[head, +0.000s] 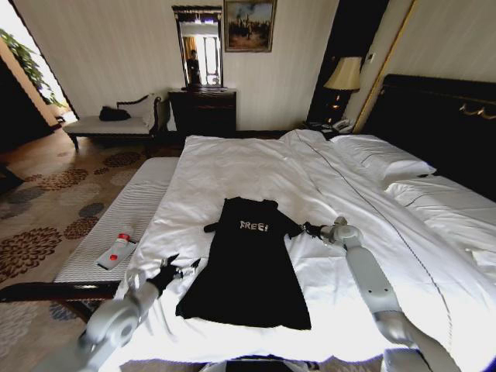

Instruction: Fold the clothes on the bed.

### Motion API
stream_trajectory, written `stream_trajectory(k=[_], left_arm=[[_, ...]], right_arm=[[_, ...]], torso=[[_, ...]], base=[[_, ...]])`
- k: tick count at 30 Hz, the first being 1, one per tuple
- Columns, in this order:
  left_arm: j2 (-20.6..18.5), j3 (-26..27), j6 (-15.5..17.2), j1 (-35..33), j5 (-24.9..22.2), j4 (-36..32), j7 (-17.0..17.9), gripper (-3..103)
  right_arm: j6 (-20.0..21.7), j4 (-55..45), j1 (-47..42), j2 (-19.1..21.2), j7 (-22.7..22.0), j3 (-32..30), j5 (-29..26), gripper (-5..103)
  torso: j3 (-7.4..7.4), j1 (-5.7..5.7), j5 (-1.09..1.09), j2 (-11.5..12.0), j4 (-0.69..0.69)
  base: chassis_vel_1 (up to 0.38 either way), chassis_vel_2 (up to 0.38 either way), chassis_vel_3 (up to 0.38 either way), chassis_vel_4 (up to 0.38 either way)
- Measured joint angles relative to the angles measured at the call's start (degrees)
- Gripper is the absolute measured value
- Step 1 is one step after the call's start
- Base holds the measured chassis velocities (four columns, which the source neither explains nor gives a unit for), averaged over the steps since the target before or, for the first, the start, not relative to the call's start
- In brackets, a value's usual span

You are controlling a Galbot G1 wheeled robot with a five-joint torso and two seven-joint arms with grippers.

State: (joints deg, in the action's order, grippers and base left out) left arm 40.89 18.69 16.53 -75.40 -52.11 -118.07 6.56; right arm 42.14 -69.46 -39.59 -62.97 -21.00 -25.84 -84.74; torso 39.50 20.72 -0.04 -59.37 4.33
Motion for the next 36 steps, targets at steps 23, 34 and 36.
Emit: stream_trajectory(k=[23, 34, 36], left_arm=[[7.86, -32.08, -0.33, 37.43, -2.25, 23.26, -0.05, 99], [12.56, -33.82, -0.29, 39.73, -3.60, 27.97, 0.13, 96], [13.26, -34.02, -0.29, 40.17, -4.10, 28.83, 0.19, 86]], right_arm=[[0.00, 2.30, 1.02, -0.90, 0.37, -0.51, 1.69, 1], [0.00, 2.68, 1.18, -0.53, 0.59, -0.57, 1.96, 1], [0.00, 2.89, 1.18, -0.32, 0.72, -0.58, 1.96, 1]], torso=[[0.00, 0.01, 0.02, 0.01, -0.02], [0.00, 0.00, 0.01, 0.00, 0.00], [0.00, 0.00, 0.01, 0.00, -0.01]], base=[[0.000, 0.000, 0.000, 0.000], [0.000, 0.000, 0.000, 0.000], [0.000, 0.000, 0.000, 0.000]])
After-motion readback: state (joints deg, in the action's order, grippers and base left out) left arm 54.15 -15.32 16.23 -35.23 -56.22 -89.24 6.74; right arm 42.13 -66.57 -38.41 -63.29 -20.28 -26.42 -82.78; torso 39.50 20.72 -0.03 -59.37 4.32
